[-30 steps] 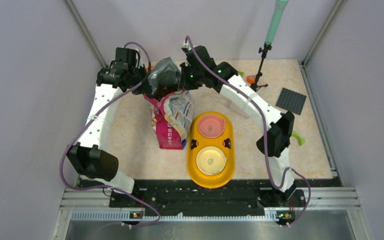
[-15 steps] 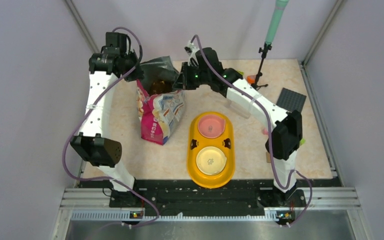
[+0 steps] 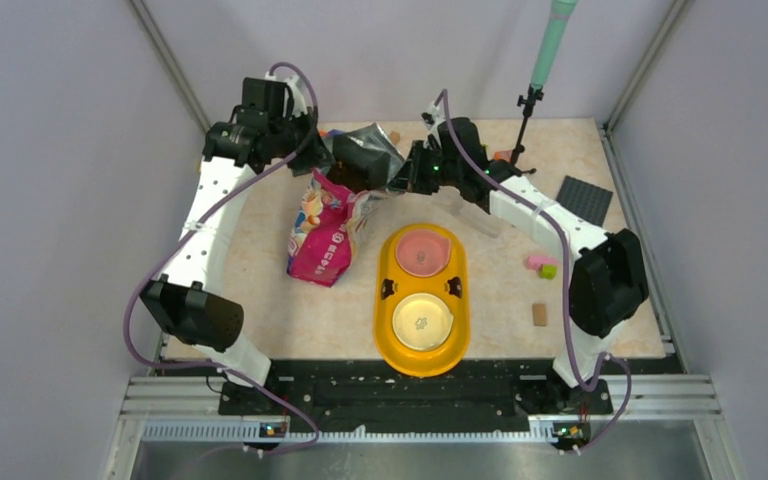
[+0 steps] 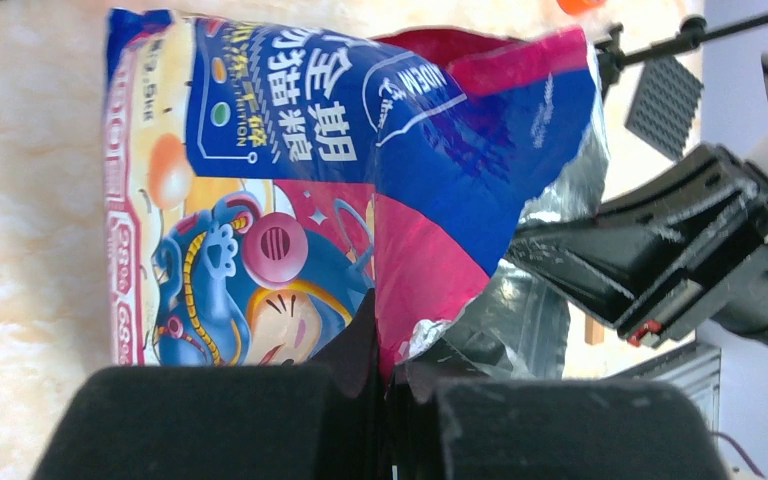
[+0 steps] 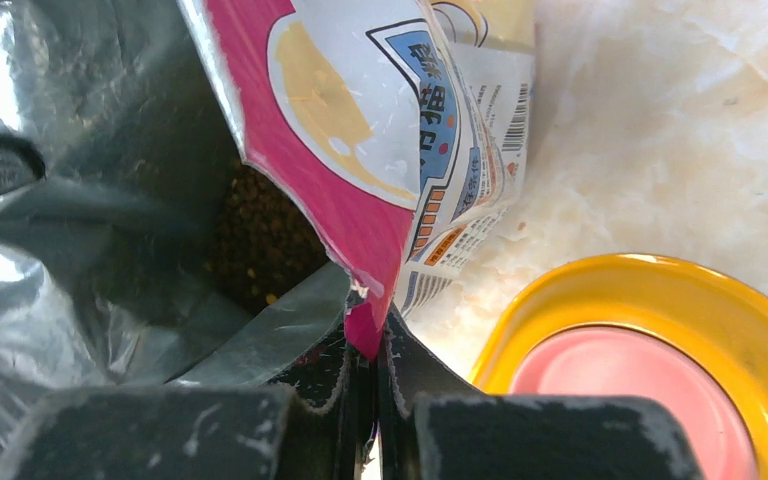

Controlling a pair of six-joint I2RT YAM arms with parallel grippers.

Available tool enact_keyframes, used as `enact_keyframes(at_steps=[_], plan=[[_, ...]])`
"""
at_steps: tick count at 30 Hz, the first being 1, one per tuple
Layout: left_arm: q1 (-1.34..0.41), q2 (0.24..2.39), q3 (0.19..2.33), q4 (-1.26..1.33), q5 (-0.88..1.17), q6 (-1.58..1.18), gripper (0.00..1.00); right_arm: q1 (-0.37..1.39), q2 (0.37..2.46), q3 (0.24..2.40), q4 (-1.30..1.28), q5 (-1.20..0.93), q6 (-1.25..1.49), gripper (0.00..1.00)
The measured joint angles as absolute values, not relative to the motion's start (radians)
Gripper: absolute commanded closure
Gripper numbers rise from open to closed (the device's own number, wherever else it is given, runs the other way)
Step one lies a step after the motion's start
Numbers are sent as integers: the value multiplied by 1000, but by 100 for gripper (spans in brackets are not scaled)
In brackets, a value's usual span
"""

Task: Serve the pet food

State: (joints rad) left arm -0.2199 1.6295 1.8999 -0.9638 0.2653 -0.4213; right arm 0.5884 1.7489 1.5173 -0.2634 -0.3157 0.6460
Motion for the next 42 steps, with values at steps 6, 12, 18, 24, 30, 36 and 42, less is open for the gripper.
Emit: enact_keyframes(at_steps=[6, 12, 18, 24, 30, 36, 42], plan=[[-262, 1621, 1852, -928, 289, -420, 100, 579, 1734, 1503, -288, -313, 628, 100], [-179, 1619, 1822, -903, 357, -424, 100, 602, 1745, 1474, -241, -337, 640, 100], [41, 1631, 1871, -970, 385, -416, 100, 675, 1910, 1742, -293, -404, 593, 100], [97, 1686, 1992, -1063, 282, -369, 100, 691, 2064, 2029, -403, -525, 495, 100], [112, 1746, 2140, -1131, 266, -356, 100, 690, 2085, 2023, -343, -632, 500, 100], [132, 1761, 2179, -1127, 272, -364, 100, 690, 2139, 2007, -187, -713, 606, 100], [118, 1761, 2180, -1115, 278, -368, 100, 684, 2136, 1871, 9, -782, 725, 100]])
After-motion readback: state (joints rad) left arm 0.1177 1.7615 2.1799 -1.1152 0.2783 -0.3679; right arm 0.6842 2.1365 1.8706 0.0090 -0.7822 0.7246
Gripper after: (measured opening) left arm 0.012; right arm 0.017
